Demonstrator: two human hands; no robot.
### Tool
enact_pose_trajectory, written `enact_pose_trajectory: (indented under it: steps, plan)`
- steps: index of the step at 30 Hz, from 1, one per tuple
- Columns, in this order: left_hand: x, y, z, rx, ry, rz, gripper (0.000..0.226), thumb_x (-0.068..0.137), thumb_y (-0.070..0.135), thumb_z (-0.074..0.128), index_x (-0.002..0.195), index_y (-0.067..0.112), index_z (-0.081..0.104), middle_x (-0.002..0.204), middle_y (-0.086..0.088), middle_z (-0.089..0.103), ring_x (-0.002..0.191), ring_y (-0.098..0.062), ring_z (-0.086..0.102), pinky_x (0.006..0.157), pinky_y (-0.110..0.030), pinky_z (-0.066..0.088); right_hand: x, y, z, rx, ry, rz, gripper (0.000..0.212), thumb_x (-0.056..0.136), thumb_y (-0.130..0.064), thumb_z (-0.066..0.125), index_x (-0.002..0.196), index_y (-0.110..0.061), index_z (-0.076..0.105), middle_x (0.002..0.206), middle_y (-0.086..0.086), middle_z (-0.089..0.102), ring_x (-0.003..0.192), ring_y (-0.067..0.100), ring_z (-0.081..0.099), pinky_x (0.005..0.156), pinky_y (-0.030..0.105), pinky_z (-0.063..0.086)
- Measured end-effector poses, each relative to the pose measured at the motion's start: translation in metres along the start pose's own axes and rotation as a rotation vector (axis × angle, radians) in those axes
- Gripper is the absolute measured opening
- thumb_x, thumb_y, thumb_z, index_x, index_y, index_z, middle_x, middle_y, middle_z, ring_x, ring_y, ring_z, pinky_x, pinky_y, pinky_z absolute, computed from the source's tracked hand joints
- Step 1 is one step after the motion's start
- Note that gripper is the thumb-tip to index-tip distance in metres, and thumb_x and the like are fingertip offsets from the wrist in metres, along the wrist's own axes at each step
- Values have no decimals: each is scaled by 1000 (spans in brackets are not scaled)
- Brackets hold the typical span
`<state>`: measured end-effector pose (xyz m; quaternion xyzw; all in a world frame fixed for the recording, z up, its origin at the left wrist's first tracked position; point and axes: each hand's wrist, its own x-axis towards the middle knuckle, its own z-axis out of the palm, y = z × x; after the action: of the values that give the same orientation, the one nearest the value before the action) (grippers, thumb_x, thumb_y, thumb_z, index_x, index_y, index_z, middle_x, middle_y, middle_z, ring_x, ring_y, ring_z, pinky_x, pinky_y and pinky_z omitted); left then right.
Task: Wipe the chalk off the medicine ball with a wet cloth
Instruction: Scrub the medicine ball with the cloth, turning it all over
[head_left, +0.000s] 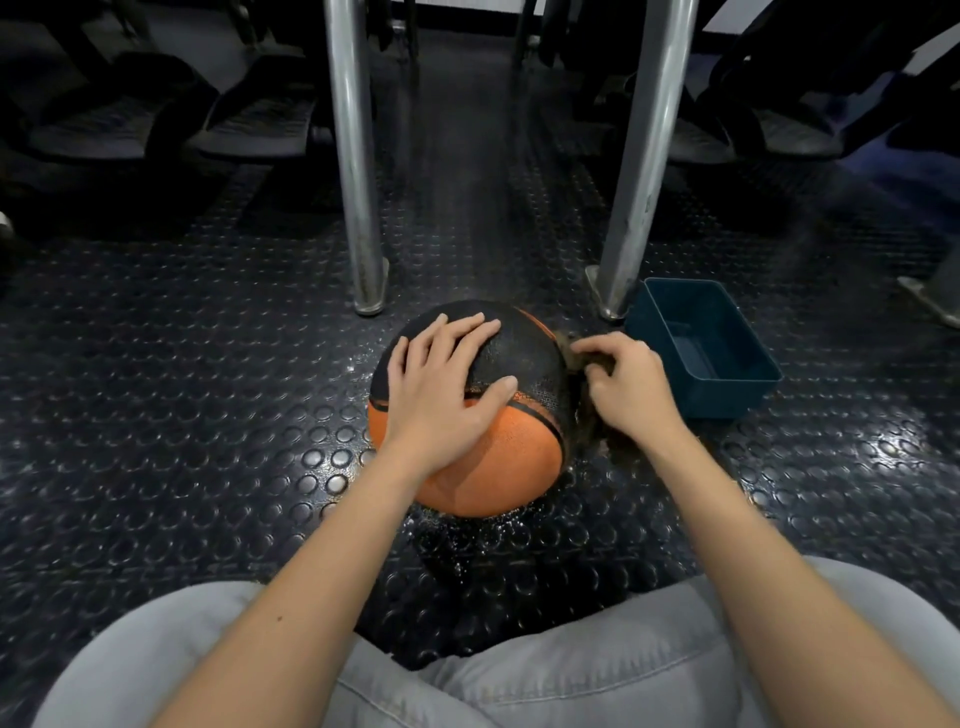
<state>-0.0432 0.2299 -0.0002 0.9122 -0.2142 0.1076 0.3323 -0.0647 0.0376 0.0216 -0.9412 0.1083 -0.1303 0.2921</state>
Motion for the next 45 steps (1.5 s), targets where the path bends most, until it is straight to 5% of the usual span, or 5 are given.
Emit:
enact_pose_trajectory:
  steps: [6,13,20,25,45]
  plan:
    - [0,-7,-2,11,23,-31,75,73,68,25,139,37,41,147,19,34,141,-10,14,115,-40,3,-38,-30,2,92,-25,-337,31,82,7,53,97,-13,72,101,-1,63,94,16,53,90,24,38]
    - [6,-1,-2,0,-54,-37,70,79,65,32,143,37,34,150,18,27,142,-6,7,115,-38,-4,-5,8,3,37,0,17,32,86,2,51,106,-15,68,113,1,64,111,21,56,97,28,40]
    - [8,-5,-4,24,-43,-103,58,90,54,41,144,36,32,151,17,25,142,-9,9,115,-39,-2,-50,-36,4,-77,-62,-407,31,85,1,53,104,-17,70,106,-4,63,89,16,46,78,32,42]
    - [8,4,-1,25,-62,-84,55,94,50,45,145,34,31,152,17,24,143,-9,6,115,-39,-5,-7,-9,-2,-114,11,-129,33,89,-1,48,109,-19,67,112,-4,61,103,23,50,86,32,41]
    - [3,6,-6,-4,-62,-86,53,95,43,47,145,33,31,152,17,24,142,-9,6,115,-39,-6,-23,-21,2,-189,0,-192,31,91,-6,48,115,-17,64,116,-3,58,103,22,48,82,37,45]
